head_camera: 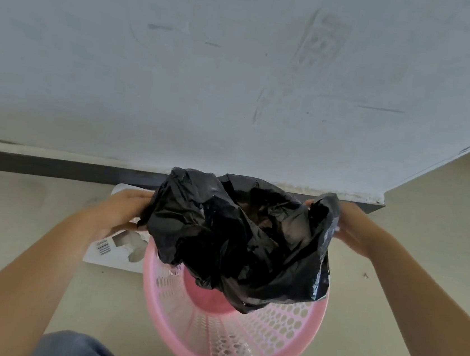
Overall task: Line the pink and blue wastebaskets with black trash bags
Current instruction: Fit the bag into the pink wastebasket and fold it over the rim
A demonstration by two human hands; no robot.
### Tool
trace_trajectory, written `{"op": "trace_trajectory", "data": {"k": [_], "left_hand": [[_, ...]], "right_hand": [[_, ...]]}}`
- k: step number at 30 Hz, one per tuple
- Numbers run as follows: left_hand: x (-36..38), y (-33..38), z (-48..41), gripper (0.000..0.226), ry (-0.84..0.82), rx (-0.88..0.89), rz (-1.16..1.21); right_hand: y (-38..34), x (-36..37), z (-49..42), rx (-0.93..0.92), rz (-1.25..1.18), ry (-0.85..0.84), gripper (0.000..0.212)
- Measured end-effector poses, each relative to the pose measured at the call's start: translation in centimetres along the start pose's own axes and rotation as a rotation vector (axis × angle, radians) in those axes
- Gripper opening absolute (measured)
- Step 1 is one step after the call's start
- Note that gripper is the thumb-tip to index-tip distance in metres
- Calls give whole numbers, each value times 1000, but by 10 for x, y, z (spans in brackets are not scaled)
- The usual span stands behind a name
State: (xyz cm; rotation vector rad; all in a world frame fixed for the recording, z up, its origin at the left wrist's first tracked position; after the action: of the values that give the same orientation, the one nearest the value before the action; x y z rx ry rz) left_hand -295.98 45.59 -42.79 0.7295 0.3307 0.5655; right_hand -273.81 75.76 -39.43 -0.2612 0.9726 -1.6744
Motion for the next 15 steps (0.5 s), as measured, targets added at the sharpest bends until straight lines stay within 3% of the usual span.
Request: {"op": "trace_trajectory", "data": {"k": [1, 3, 5, 6, 7, 10, 12, 15], "left_hand": [[-12, 9, 3, 22, 82, 52, 33], [-45, 38, 21, 25, 408, 228, 24], [-52, 81, 61, 30, 693, 462, -68], [-36, 104, 82, 33, 734, 606, -153], [-10, 127, 102, 37, 706, 764, -261], [105, 151, 136, 52, 384, 1172, -697], [168, 126, 129, 58, 201, 1186, -1077], [202, 71, 104, 63, 17, 988, -1422]], "right_hand": [[-11, -18, 9, -55, -40, 124, 15], [-44, -45, 40, -240, -56, 343, 23], [-82, -38, 77, -442, 61, 389, 35], [-97, -23, 93, -533, 179, 363, 43], [-107, -4, 108, -614, 336, 321, 50], [-103, 59, 128, -767, 982, 201, 59], [-81, 83, 124, -747, 1351, 131, 46], [-58, 84, 125, -748, 1569, 188, 22]]}}
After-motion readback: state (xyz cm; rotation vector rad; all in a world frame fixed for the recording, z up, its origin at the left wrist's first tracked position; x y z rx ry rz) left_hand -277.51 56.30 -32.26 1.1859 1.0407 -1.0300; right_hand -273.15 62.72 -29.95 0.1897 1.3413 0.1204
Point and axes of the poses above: each hand's wrist, its own z-axis away from the middle knuckle, its own x-axis out of the palm, y = z × x, the point moved 10 cm from there along -z, towards the middle knuckle, and after that the axes turned 4 degrees about z, right-handed, at the moved point
